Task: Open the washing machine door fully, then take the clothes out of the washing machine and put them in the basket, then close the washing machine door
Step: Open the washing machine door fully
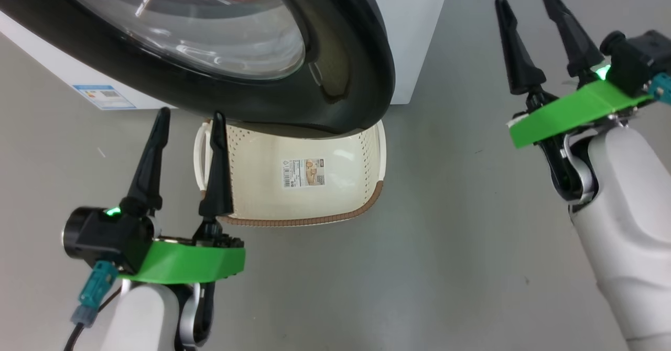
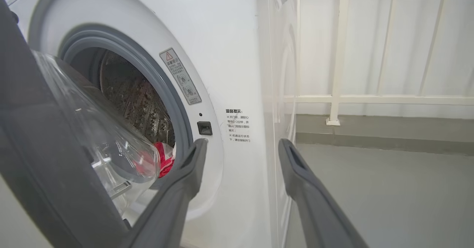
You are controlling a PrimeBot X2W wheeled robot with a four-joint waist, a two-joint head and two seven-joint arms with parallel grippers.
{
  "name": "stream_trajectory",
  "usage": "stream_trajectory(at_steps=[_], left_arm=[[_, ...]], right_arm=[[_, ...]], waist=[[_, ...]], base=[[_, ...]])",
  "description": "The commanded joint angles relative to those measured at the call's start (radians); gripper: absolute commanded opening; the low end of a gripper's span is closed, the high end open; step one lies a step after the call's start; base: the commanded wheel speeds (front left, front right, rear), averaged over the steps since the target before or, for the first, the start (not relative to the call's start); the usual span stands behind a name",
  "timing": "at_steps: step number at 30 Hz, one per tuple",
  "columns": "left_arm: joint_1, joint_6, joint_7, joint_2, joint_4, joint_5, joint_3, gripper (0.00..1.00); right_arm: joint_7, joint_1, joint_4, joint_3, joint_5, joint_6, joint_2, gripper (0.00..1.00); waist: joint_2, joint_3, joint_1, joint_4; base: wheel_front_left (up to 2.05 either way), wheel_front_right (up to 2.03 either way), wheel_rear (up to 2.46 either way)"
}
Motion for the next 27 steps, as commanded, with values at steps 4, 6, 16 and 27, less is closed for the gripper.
stream_trajectory(at_steps=[4, 6, 16, 27], left_arm=[[0.017, 0.008, -0.005, 0.018, -0.037, -0.001, 0.039, 1.0], [0.019, 0.008, -0.005, 0.018, -0.039, -0.002, 0.041, 1.0], [0.028, 0.01, -0.005, 0.018, -0.046, 0.002, 0.046, 1.0], [0.035, 0.013, -0.005, 0.018, -0.048, 0.006, 0.043, 1.0]], right_arm=[[-0.006, 0.109, -0.109, -0.076, -0.133, 0.006, 0.068, 1.0], [-0.006, 0.156, -0.152, -0.115, -0.179, 0.006, 0.093, 1.0], [-0.006, 0.303, -0.272, -0.185, -0.221, 0.006, 0.133, 1.0], [-0.006, 0.394, -0.323, -0.165, -0.214, 0.006, 0.133, 1.0]], waist=[[0.0, 0.002, 0.0, -0.002], [0.0, 0.001, 0.0, -0.004], [0.0, -0.003, 0.0, -0.015], [0.0, -0.011, 0.0, -0.011]], base=[[0.0, 0.0, 0.0], [0.0, 0.0, 0.0], [0.0, 0.0, 0.0], [0.0, 0.0, 0.0]])
